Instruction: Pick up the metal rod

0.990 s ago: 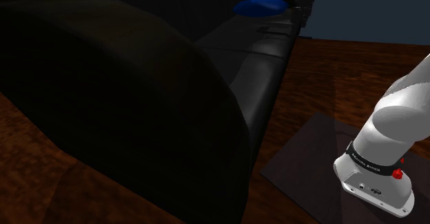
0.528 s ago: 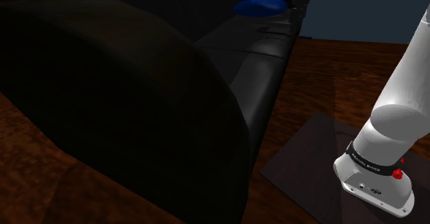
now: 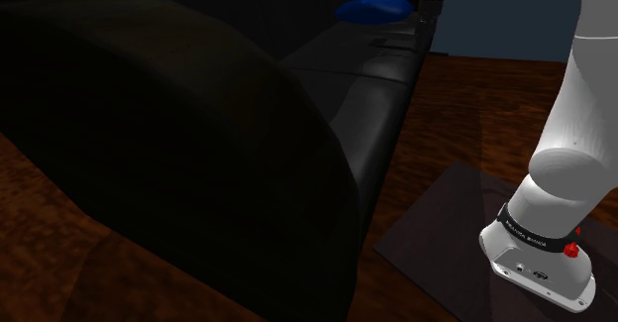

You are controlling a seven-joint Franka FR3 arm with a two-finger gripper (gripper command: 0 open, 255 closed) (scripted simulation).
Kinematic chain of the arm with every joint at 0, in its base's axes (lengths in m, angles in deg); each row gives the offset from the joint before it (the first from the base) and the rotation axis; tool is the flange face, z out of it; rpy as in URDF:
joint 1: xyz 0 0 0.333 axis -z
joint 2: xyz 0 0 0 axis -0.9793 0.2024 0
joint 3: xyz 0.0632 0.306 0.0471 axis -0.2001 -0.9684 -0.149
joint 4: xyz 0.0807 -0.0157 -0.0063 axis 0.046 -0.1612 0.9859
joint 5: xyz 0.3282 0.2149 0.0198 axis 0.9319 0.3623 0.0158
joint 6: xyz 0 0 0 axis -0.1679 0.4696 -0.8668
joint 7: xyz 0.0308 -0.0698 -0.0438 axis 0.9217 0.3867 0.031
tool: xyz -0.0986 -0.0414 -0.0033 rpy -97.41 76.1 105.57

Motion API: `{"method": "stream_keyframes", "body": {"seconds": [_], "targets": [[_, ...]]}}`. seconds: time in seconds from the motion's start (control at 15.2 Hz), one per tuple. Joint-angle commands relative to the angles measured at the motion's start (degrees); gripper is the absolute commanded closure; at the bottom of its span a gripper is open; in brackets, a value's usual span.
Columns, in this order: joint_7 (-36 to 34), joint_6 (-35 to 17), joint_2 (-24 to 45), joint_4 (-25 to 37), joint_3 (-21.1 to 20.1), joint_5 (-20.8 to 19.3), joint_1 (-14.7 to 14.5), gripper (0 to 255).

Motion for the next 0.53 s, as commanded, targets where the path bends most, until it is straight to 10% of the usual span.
{"method": "stream_keyframes", "body": {"seconds": [0.0, 0.2, 0.26, 0.46], "targets": [[0.2, -1.5, 0.4, -1.2, -0.1, 0.2, 0.0, 0], [0.3, -2.7, 0.5, -2.2, -0.1, 0.4, 0.0, 0], [0.3, -2.6, 0.3, -2.3, -0.1, 0.3, -0.1, 255], [0.3, -3.0, 0.2, -2.8, -0.1, 0.2, -0.1, 255]]}}
